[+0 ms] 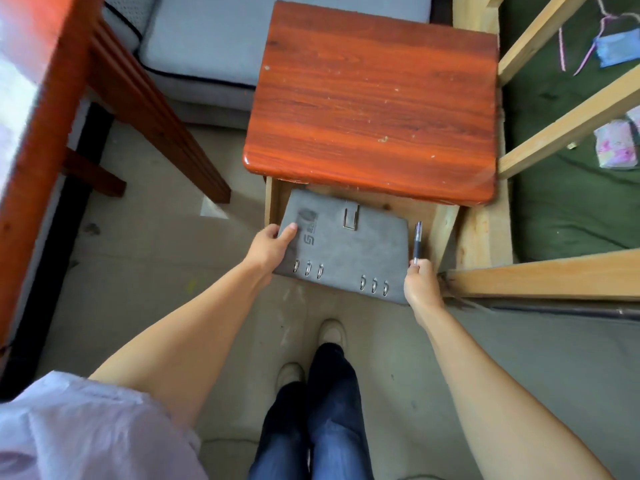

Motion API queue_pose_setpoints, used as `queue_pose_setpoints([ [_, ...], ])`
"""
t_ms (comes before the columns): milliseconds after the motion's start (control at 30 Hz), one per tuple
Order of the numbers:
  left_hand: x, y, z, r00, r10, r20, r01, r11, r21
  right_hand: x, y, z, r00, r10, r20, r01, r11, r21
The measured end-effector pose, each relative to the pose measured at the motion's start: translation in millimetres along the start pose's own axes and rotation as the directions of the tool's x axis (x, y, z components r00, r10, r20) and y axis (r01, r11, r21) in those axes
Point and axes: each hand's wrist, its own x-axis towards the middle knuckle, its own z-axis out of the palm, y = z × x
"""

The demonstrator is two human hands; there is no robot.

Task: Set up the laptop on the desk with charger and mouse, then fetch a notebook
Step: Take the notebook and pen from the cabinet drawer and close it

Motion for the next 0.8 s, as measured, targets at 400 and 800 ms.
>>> queue_pose_setpoints([
  [400, -136, 93, -140, 0.953, 0.132, 0.271, -0.138, 0.99, 0.003, -125, -164, -87, 0.797, -0.535, 0.281, 0.55, 0.835, 0.031],
  [800, -125, 84, -114, 0.979, -0.015, 0.203, 0.109, 0.879, -0.464, -136, -130, -76, 0.855, -0.437, 0.279, 0.348, 0.882, 0.317],
])
